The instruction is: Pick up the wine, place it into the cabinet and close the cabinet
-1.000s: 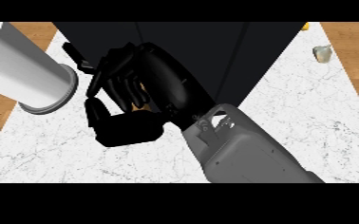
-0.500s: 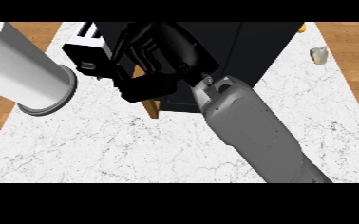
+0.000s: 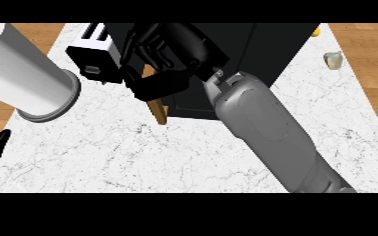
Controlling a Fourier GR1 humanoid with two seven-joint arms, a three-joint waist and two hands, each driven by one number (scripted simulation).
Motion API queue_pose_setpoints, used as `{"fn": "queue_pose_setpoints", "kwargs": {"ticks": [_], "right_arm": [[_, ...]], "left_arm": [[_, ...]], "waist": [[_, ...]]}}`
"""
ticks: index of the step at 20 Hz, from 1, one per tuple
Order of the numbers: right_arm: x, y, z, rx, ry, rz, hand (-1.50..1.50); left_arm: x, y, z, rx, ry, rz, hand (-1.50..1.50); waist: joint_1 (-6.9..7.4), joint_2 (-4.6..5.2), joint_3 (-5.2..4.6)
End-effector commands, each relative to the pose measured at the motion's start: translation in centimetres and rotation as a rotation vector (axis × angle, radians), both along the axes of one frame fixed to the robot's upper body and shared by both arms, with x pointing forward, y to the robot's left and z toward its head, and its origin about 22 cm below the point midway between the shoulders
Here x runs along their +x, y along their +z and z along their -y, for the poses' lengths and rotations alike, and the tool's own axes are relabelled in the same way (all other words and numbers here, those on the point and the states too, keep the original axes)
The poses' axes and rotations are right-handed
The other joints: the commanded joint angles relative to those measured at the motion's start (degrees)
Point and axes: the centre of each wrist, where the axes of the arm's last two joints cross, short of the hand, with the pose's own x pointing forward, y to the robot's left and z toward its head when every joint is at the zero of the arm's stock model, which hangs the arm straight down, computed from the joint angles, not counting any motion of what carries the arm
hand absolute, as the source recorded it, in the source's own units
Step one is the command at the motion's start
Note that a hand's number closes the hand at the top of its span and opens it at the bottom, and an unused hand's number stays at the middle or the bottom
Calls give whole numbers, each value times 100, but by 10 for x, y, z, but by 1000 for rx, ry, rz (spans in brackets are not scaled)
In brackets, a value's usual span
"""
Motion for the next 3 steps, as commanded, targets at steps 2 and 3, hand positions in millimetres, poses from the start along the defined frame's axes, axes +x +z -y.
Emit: {"fn": "queue_pose_setpoints", "kwargs": {"ticks": [2,3], "right_arm": [[44,3,62,10,-235,-8,150],[43,-13,58,-15,-230,-35,150]], "left_arm": [[6,-6,14,-4,2,-7,-150],[12,-7,12,-1,7,1,-150]], "waist": [[-121,225,115],[-148,233,111]]}}
